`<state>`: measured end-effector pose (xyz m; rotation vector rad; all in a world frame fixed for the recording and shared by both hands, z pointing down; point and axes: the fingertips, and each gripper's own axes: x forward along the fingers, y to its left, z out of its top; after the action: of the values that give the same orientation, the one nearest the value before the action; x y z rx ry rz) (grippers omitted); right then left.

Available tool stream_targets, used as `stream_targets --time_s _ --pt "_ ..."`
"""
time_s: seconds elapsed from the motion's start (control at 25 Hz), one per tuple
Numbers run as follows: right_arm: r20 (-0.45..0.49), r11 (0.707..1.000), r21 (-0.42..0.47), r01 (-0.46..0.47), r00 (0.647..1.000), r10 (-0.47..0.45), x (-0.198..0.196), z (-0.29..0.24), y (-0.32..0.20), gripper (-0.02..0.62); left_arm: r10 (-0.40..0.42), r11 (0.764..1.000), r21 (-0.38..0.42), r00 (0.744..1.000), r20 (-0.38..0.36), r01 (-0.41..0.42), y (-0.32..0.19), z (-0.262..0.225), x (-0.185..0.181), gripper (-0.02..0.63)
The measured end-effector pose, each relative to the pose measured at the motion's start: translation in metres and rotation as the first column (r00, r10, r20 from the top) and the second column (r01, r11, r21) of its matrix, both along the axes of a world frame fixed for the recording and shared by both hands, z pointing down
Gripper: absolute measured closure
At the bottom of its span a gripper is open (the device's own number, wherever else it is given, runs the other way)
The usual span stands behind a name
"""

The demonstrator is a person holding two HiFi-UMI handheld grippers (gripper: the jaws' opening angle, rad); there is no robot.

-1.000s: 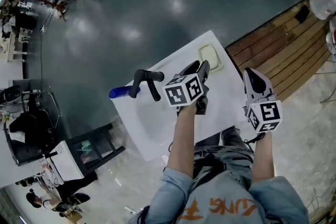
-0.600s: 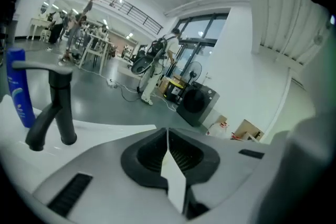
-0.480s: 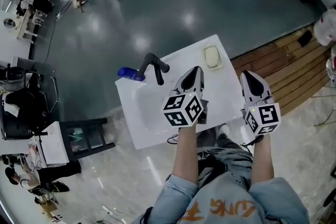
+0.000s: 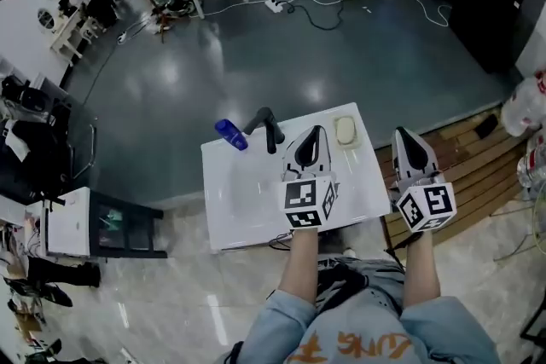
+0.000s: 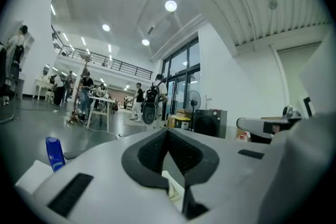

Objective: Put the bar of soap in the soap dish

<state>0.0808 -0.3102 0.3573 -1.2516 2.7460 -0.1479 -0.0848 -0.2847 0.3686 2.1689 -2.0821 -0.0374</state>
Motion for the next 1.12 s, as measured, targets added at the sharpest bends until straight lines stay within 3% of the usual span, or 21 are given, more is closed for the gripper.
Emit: stream_targets --time_s 0.28,0.48,1.12 --pt "-0.046 0.996 0.056 0.069 0.997 -0.067 -0.027 -0.013 0.004 0.568 -0.092 0.995 0.054 0.989 0.115 0.086 0.014 -0.021 -0.013 0.583" --pt "-0.045 0.992 0.079 0.098 0.994 -0.095 -0.035 -0.018 0.007 0.568 -0.121 0.992 0.06 0.985 0.124 0.115 0.015 -0.024 -0.021 0.583" --pt "-0.082 0.992 0.115 0.048 0.996 -0.038 -0.015 -0.019 -0.004 0.568 -0.109 0.992 0.068 0.99 0.095 0.103 -0.001 -0.021 -0.008 0.583"
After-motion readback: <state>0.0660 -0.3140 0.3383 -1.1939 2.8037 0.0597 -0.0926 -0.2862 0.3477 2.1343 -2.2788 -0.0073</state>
